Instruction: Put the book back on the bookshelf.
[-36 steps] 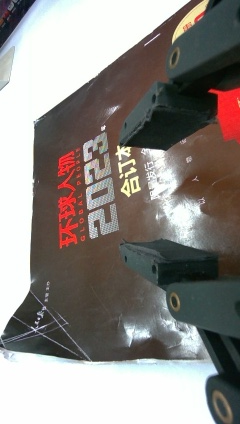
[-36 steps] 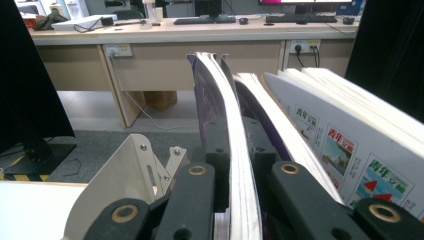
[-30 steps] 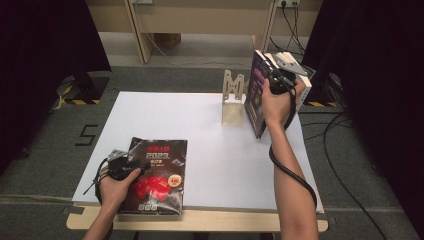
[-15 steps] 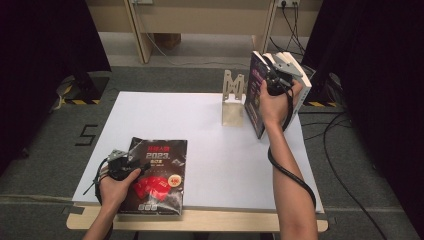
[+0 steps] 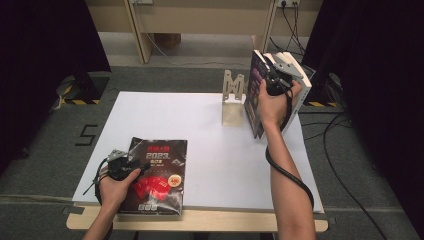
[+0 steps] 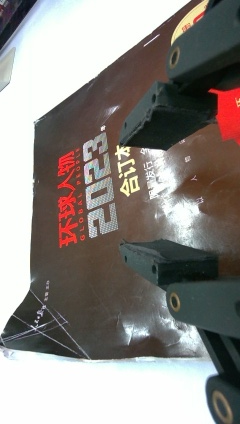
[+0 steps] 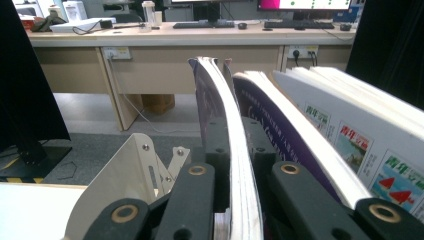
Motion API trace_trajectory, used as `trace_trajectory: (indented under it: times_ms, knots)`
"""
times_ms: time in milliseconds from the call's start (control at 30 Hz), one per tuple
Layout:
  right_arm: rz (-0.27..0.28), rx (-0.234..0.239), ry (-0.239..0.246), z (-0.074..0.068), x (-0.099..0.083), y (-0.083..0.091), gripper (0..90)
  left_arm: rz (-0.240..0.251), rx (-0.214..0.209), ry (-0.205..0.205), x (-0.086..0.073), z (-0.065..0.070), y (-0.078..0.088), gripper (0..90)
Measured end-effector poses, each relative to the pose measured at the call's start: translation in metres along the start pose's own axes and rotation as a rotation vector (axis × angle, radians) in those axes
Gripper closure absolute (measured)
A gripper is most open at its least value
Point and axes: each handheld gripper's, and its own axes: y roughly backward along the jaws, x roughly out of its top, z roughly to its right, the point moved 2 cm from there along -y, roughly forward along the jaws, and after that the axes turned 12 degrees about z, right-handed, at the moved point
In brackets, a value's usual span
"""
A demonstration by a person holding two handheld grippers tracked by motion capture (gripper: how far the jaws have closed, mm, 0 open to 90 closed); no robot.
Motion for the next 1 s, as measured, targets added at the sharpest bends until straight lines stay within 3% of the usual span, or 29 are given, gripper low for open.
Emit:
trace_trajectory:
  times_ms: [233,367,600,1000]
  knots:
    - [0.007,-0.004,0.046,-0.007,-0.002,0.001,84.7,-0.002,0.000,0.000,0.000,0.000,0.000,44.3]
    - [-0.013,0.006,0.013,-0.006,-0.007,-0.001,84.7,0.001,-0.003,-0.001,0.000,0.000,0.000,44.3]
    - [-0.026,-0.024,-0.004,-0.002,-0.007,-0.001,84.5,-0.001,-0.003,-0.001,0.000,0.000,0.000,44.3]
    - [-0.079,-0.016,-0.028,0.004,-0.007,0.006,81.2,-0.003,-0.008,-0.007,-0.001,0.002,-0.001,44.3]
